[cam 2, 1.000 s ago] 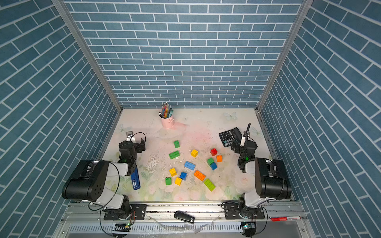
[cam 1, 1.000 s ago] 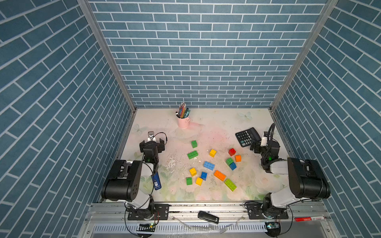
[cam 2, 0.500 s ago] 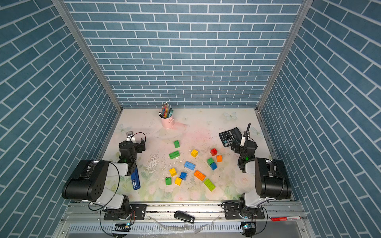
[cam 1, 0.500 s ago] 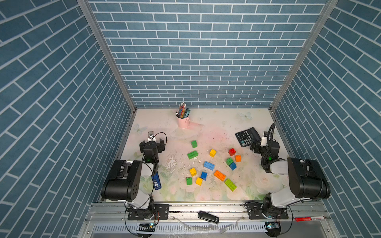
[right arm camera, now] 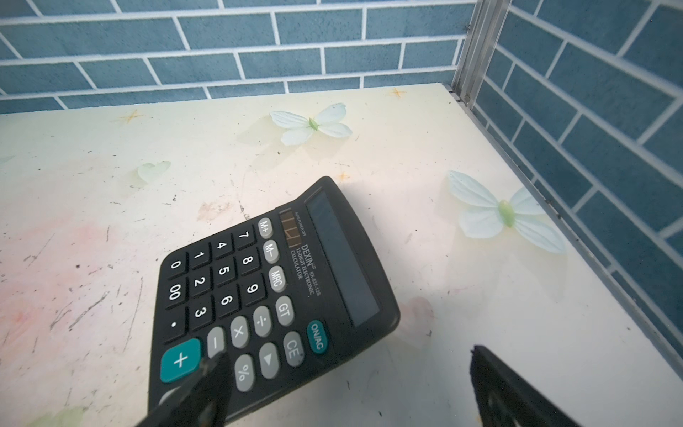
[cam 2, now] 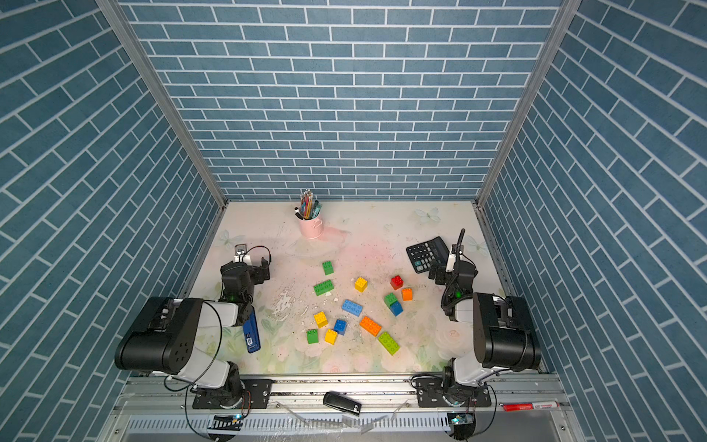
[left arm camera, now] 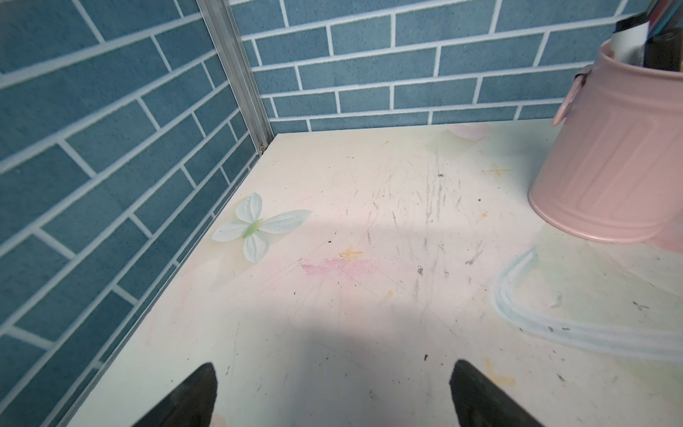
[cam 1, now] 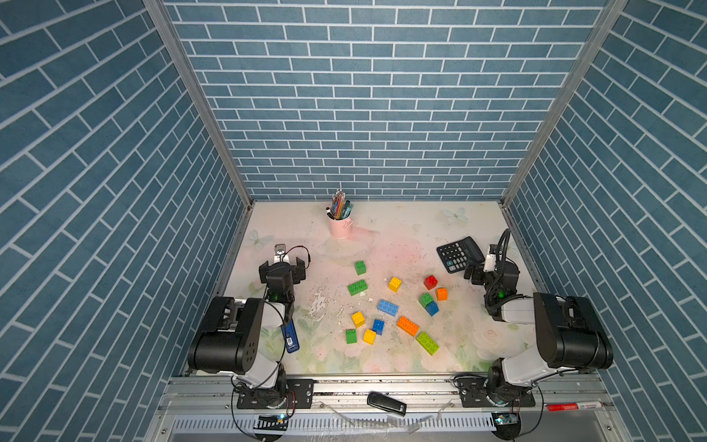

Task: Assemble a fork with lego
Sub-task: Pick up the lego brick from the center of the board.

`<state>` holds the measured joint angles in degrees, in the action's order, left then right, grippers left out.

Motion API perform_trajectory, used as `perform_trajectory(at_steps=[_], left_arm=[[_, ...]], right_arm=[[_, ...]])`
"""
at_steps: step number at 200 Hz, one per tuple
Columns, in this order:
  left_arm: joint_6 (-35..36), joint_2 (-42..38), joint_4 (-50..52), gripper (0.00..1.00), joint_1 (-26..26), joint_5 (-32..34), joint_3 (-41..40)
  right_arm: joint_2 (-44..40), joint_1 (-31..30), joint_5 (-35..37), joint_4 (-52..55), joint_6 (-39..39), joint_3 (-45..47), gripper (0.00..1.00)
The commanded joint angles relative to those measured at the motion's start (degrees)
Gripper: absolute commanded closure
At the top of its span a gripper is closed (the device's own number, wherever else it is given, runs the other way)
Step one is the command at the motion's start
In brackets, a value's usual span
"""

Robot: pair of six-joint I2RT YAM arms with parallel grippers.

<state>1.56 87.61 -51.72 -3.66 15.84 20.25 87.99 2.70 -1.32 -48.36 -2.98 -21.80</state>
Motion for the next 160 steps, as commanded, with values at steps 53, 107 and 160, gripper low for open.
perform_trajectory(at_steps=[53,107,160], left_arm=[[0.73,-0.46,-5.34,0.01,-0.21,-0.81,-2.20],[4.81,-7.92,3.55,0.01,-5.58,5.90,-0.80],[-1.36,-17.91,36.18,0.00,-10.31,11.67,12.62]], right_arm=[[-0.14,0.30,0.31,-6.23,0.61,2.33,0.01],[-8.79,-0.24,-1.88,1.13,1.77,2.67,0.01],[-20.74,-0.41,-4.59,22.40,-4.64,-5.83,0.01]])
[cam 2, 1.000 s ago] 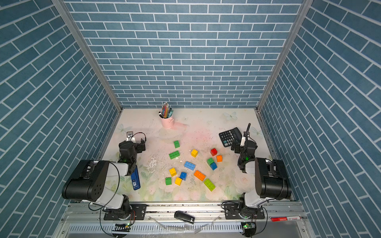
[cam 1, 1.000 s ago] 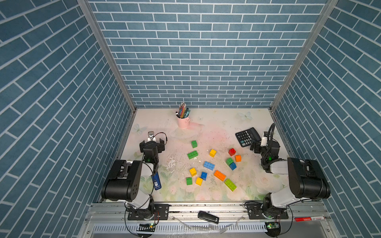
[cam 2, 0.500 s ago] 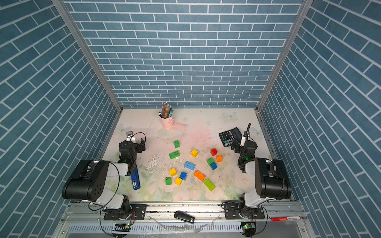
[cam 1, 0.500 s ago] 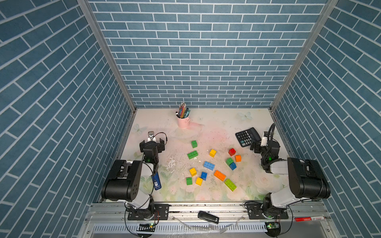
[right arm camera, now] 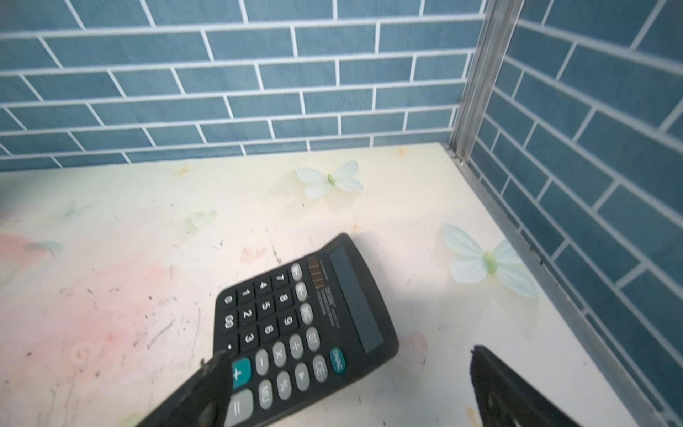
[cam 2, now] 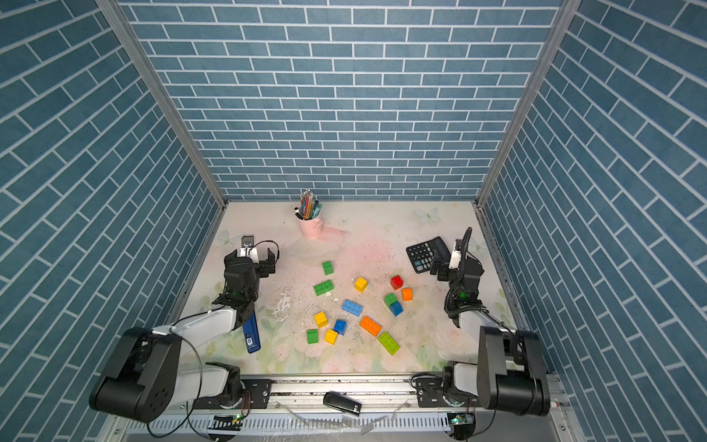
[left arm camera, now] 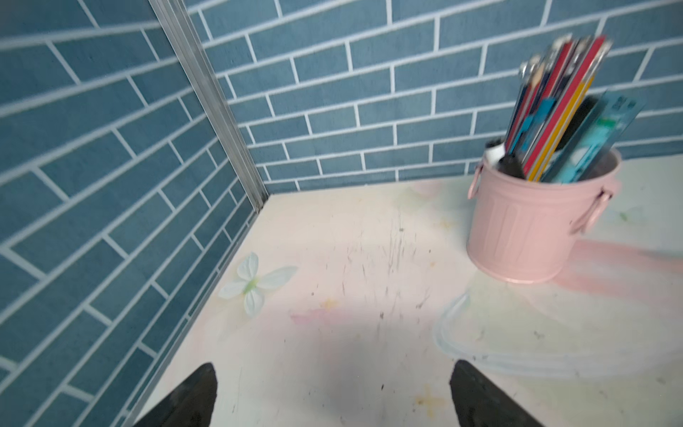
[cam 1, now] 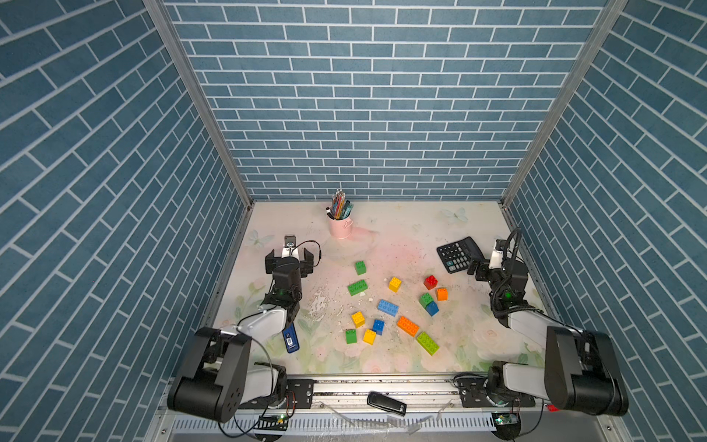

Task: Assemble a fork with lego
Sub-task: Pick up the lego brick from the center of the board.

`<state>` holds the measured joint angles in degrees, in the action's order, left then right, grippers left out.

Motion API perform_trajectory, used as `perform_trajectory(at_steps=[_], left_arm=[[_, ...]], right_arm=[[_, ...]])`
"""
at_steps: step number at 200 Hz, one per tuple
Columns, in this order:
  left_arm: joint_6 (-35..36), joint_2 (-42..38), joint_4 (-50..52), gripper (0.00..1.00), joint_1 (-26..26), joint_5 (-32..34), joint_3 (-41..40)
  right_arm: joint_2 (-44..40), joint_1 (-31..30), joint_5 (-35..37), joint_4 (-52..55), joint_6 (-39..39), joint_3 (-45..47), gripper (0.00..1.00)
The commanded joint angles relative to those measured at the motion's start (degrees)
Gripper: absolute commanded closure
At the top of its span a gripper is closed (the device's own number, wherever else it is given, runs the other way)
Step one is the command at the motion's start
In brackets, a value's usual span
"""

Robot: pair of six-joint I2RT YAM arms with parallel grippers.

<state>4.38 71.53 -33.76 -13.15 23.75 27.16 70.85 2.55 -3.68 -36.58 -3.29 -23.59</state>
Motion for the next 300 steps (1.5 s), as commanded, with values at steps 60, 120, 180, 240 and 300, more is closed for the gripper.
perform_trajectory(at_steps=[60,120,180,240,300], left_arm=[[-27.96,6.33,54.00,0.01,-0.78,-2.02,27.47],[-27.22,7.16,54.94,0.01,-13.84,-9.74,31.93],[-30.93,10.56,50.05,0.01,-26.62,-17.48,31.04],[-32.87,12.14,42.93,0.01,-33.49,-21.07,27.55],[-34.88,15.69,38.29,0.02,-37.19,-22.01,26.63]], right_arm=[[-4.02,-0.70,-2.42,42.15,-23.36,-18.71,0.01],[2.77,-4.98,-21.90,58.46,-18.44,-25.39,0.27],[9.44,-17.88,-13.68,73.38,-9.57,-31.50,0.31],[19.73,-24.40,-6.85,78.77,-2.69,-39.98,0.39],[25.68,-25.57,-1.89,79.75,1.29,-44.19,0.46]])
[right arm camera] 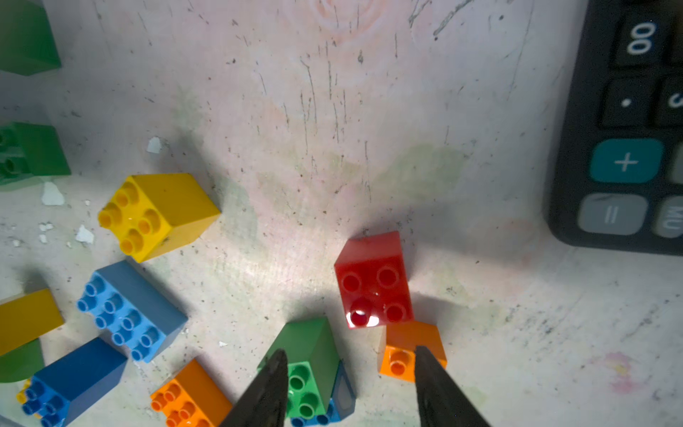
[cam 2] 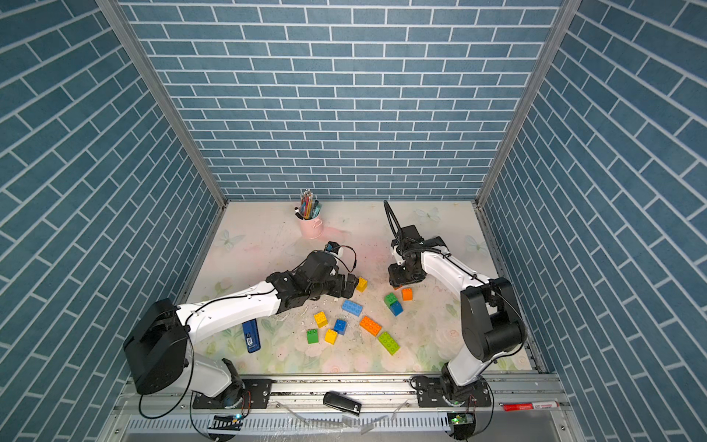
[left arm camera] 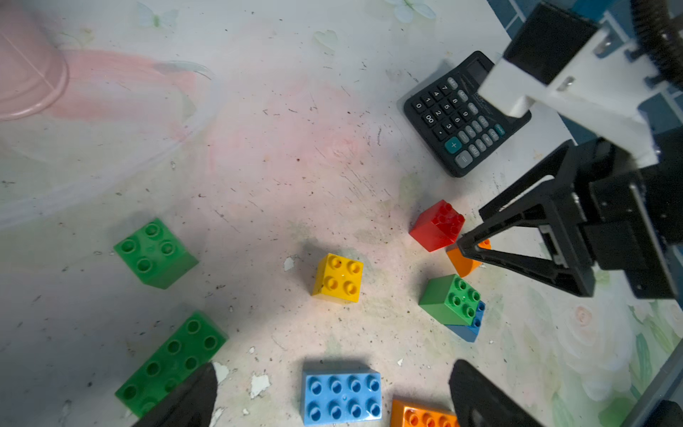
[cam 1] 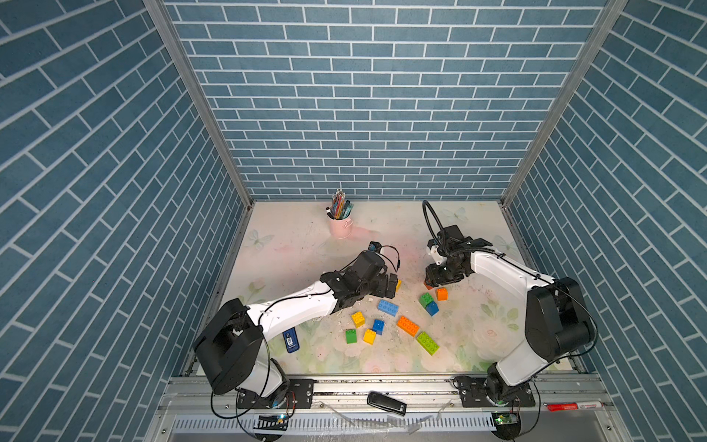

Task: Assemble a fork with lego
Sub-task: Pick up the lego brick from the center of the board.

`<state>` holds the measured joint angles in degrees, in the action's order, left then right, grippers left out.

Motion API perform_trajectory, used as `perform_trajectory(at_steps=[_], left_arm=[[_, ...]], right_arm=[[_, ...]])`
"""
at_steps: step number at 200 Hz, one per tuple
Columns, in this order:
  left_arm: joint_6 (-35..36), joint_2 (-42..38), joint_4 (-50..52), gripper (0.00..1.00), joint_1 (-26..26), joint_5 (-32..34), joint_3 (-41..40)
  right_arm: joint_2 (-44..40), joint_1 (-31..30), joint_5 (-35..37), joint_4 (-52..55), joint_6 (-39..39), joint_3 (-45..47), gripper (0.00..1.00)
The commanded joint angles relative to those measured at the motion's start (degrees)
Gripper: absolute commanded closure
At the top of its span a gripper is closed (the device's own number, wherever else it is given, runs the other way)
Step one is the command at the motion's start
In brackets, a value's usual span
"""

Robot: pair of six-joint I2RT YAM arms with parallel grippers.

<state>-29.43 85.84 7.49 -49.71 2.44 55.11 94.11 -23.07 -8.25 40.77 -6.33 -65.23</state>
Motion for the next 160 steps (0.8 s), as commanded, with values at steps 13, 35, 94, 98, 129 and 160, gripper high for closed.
perform_trajectory(at_steps=[13,35,94,98,129,160], left_arm=[[-1.19,1.78,-3.09,0.04,-0.80,-0.79,-1.32],[-1.42,1.45,-2.67,0.04,-0.91,-0.72,-1.32],[-1.62,2.22,-3.49,0.09,-1.00,-1.18,-1.42],[-1.70,2.33,-3.45,0.10,-0.97,-1.20,-1.33],[-1.92,1.82,-3.53,0.10,-1.09,-0.83,-1.49],[-1.86,2.03,-3.53,0.11,-1.09,-0.47,-1.59]], right_arm=[[3.54,0.05,1.20,2.30,4.71,-3.47,0.47],[4.92,0.01,1.09,2.03,5.14,-4.20,0.47],[8.08,-0.31,2.19,1.85,5.89,-5.67,0.53],[8.27,-0.35,2.19,1.89,5.89,-5.77,0.54],[9.46,-0.92,2.62,1.85,6.06,-5.96,0.57],[10.30,-1.43,2.89,1.68,6.15,-6.44,0.62]])
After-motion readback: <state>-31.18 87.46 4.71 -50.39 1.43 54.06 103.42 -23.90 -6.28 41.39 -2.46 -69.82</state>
